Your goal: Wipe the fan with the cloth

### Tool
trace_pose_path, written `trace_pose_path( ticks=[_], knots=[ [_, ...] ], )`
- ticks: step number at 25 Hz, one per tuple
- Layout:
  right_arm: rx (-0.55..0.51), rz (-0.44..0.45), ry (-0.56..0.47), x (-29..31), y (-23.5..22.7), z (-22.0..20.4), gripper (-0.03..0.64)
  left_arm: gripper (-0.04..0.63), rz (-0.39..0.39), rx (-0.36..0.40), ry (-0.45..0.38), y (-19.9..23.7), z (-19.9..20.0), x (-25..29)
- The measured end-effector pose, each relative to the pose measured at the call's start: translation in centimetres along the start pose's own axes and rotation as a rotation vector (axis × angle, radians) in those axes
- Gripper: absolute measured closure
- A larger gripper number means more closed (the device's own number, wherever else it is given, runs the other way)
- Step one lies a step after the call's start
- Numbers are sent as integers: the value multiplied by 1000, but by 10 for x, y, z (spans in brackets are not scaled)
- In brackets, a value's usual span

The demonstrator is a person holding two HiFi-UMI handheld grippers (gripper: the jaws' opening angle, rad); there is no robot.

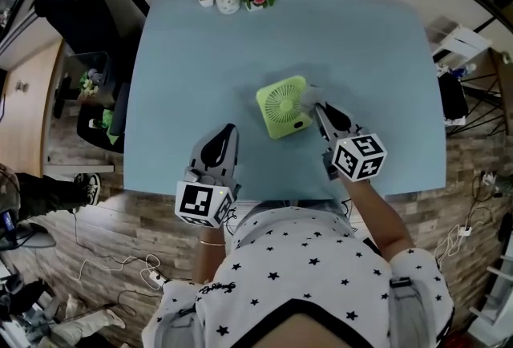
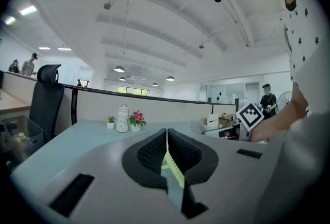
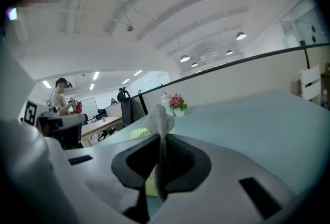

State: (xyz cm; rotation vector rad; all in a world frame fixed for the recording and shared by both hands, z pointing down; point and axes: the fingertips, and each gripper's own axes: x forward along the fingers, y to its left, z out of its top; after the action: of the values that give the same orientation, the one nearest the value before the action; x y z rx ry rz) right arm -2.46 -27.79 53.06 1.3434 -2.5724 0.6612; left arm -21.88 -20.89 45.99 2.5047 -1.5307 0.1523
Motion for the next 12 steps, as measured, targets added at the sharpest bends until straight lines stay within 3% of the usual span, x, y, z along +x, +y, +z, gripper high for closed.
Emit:
trace_pose_path(
  ticks=[5, 12],
  knots=[
    [-4, 33, -105, -10, 19, 35, 584, 563, -1, 7, -11, -1, 4, 0],
    [-18, 65, -131, -16, 35, 44, 588, 563, 5, 16, -20, 0, 8, -4]
  ],
)
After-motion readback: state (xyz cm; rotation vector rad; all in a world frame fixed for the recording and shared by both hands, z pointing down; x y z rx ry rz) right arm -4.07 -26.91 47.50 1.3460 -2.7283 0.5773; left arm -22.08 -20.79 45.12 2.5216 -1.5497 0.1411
